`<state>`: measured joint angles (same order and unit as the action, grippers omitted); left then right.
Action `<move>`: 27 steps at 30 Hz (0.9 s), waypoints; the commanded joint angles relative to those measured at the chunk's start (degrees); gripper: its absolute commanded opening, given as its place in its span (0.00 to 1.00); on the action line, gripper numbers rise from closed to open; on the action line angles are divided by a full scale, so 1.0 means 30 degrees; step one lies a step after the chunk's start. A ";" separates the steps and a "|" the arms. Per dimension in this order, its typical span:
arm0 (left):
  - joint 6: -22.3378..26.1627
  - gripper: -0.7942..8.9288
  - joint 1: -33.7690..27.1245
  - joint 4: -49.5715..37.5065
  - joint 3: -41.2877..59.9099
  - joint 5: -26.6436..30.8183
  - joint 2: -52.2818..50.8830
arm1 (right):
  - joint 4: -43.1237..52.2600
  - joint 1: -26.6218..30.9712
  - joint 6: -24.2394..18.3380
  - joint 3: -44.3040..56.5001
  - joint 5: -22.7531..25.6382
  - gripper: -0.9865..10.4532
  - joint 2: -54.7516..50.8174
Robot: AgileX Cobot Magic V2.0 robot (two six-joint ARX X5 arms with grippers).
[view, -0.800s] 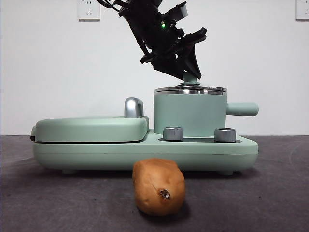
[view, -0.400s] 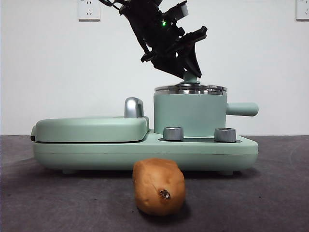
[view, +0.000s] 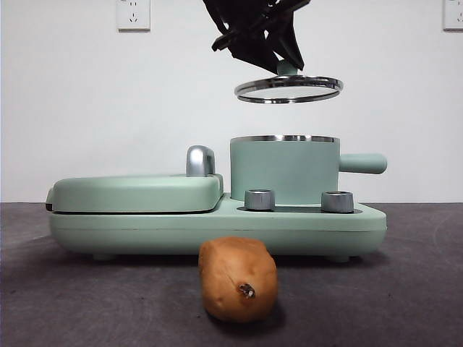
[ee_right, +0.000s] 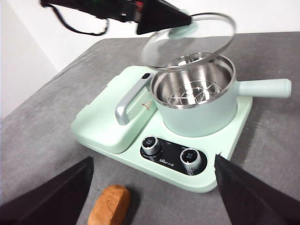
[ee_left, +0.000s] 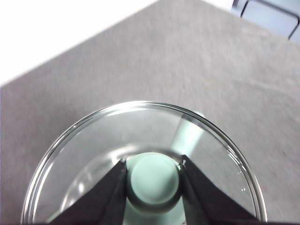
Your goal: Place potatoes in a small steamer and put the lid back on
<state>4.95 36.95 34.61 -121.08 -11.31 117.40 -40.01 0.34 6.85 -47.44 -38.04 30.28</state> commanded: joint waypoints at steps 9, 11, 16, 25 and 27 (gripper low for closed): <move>0.0131 0.09 -0.1537 0.2652 -0.1938 -0.0087 -0.0663 | -0.0073 -0.5763 0.2951 -0.0583 0.2703 0.45 0.4087; 0.0131 0.09 -0.1982 0.3126 -0.1938 -0.0087 -0.0969 | -0.0058 -0.7577 0.3497 -0.0816 0.4233 0.45 0.5071; 0.0146 0.09 -0.3169 0.3738 -0.1938 -0.0087 -0.1821 | 0.0197 -1.1999 0.4626 -0.1887 0.7606 0.45 0.8073; 0.0204 0.09 -0.5515 0.4794 -0.1938 -0.0087 -0.3198 | -0.0357 -1.6189 0.6579 -0.4860 0.9377 0.45 1.5074; 0.0204 0.09 -0.6018 0.4954 -0.1938 -0.0087 -0.3432 | -0.0816 -1.6604 0.6586 -0.5523 0.9828 0.46 1.6553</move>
<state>4.97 18.90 50.83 -124.57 -11.46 107.92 -42.11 -48.64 25.26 -62.81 -9.23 77.73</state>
